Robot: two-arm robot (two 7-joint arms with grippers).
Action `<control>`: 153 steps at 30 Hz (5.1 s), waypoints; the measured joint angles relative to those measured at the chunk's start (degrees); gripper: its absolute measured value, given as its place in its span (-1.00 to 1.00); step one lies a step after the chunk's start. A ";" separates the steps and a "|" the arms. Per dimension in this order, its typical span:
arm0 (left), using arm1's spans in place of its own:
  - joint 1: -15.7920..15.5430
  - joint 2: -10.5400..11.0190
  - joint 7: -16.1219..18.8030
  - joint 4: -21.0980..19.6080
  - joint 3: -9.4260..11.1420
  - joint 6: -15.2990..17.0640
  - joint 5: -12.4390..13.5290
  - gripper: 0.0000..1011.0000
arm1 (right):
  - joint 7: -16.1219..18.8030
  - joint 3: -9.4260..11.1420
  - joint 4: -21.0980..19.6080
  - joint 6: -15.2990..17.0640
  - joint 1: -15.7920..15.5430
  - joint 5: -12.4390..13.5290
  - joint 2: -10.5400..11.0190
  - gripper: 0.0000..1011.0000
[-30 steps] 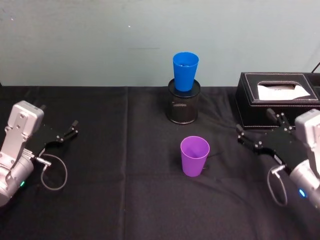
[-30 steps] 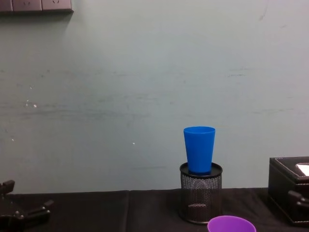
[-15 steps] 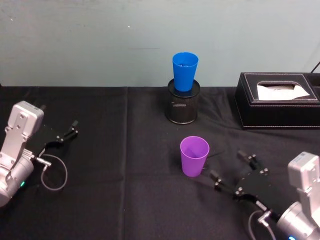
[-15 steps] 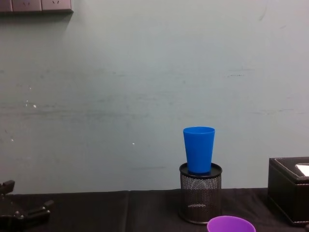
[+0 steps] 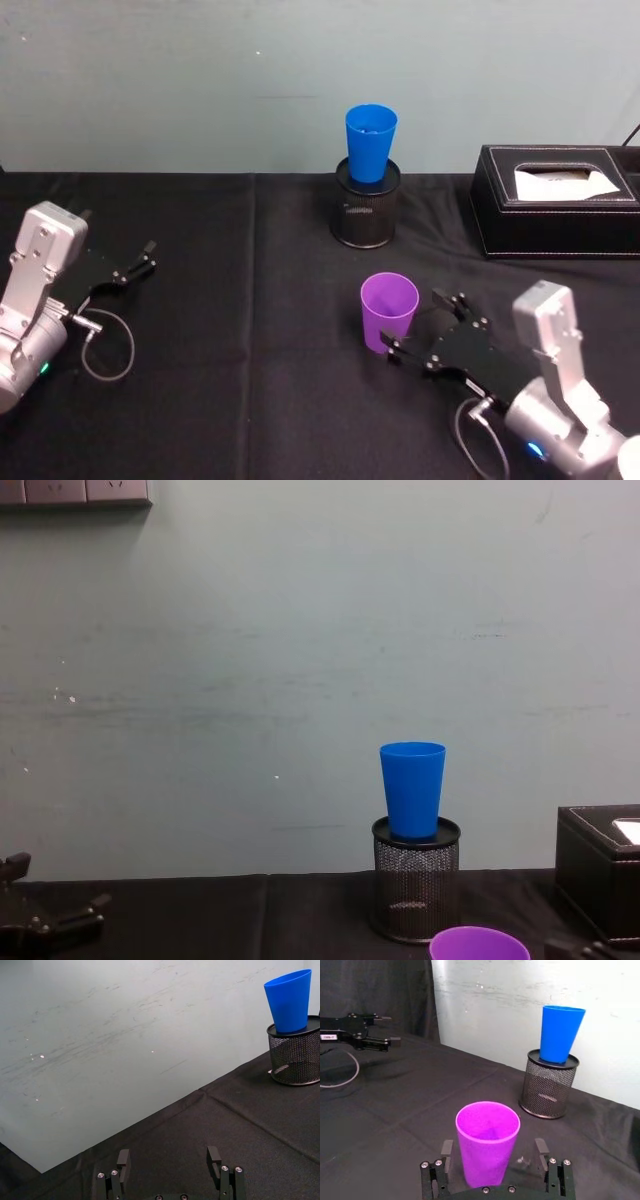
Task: Pick up one cup with a gripper and tap it against the other cup.
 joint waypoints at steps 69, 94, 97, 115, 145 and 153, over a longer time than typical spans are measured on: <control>0.00 0.00 0.00 0.00 0.00 0.00 0.00 0.98 | 3.46 4.10 -3.03 13.51 7.07 0.18 -4.55 0.48; 0.00 0.00 0.00 0.00 0.00 0.00 0.00 0.98 | 4.76 7.06 -8.14 23.47 10.71 0.55 -4.19 0.48; 0.00 0.00 0.00 0.00 0.00 0.00 0.00 0.98 | 4.77 7.06 -8.16 23.54 10.73 0.55 -4.19 0.48; 0.00 0.00 0.00 0.00 0.00 0.00 0.00 0.98 | 4.81 7.03 -8.19 23.69 10.81 0.55 -4.19 0.48; 0.00 0.00 0.00 0.00 0.00 0.00 0.00 0.98 | 4.81 7.03 -8.19 23.77 10.83 0.55 -4.19 0.48; 0.00 0.00 0.00 0.00 0.00 0.00 0.00 0.98 | 4.81 7.03 -8.19 23.76 10.83 0.56 -4.19 0.48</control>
